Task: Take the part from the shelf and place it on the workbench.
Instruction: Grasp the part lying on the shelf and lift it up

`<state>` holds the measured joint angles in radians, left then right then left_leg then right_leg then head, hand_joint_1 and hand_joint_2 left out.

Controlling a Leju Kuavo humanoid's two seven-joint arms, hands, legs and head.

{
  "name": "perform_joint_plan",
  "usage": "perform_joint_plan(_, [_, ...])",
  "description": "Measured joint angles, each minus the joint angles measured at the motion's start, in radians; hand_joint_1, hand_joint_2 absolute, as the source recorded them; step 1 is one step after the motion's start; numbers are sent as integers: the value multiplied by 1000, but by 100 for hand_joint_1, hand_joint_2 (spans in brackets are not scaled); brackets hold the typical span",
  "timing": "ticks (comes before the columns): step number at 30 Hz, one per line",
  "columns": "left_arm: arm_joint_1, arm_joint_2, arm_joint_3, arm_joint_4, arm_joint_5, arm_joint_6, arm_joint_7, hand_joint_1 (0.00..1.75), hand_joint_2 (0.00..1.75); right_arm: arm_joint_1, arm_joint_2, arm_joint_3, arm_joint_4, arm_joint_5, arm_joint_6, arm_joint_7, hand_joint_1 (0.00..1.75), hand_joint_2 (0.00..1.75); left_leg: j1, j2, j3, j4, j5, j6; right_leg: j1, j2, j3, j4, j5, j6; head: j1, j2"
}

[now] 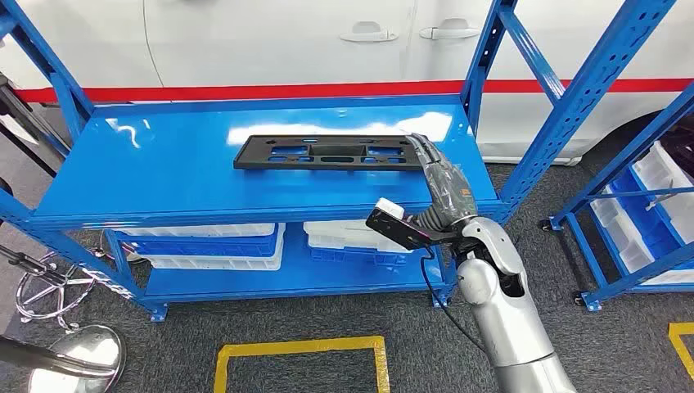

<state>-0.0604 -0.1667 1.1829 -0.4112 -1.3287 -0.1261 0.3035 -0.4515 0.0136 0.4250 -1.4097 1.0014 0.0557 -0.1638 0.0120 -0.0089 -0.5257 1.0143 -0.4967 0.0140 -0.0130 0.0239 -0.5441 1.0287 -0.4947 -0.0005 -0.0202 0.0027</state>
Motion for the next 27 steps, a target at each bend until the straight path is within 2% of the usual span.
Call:
perform_joint_plan(10, [0, 0, 13, 0, -3, -9, 1, 0, 0, -8, 13, 17, 40, 2, 0, -5, 0, 175, 0, 0, 0, 0, 0, 0, 0, 0, 0, 0, 0, 0, 0, 0])
perform_joint_plan(14, [0, -1, 17, 0, -12, -22, -2, 0, 0, -16, 21, 31, 60, 4, 0, -9, 0, 0, 0, 0, 0, 0, 0, 0, 0, 0, 0, 0, 0, 0, 0, 0])
perform_joint_plan(21, [-1, -5, 24, 0, -22, -31, -10, 0, 0, -34, 31, 40, 93, -1, -4, -14, 0, 0, 0, 0, 0, 0, 0, 0, 0, 0, 0, 0, 0, 0, 0, 0])
perform_joint_plan(27, [-1, -18, 24, 0, -36, -33, -10, 0, 0, -35, 4, 40, 114, -25, -26, -43, 0, 0, 0, 0, 0, 0, 0, 0, 0, 0, 0, 0, 0, 0, 0, 0])
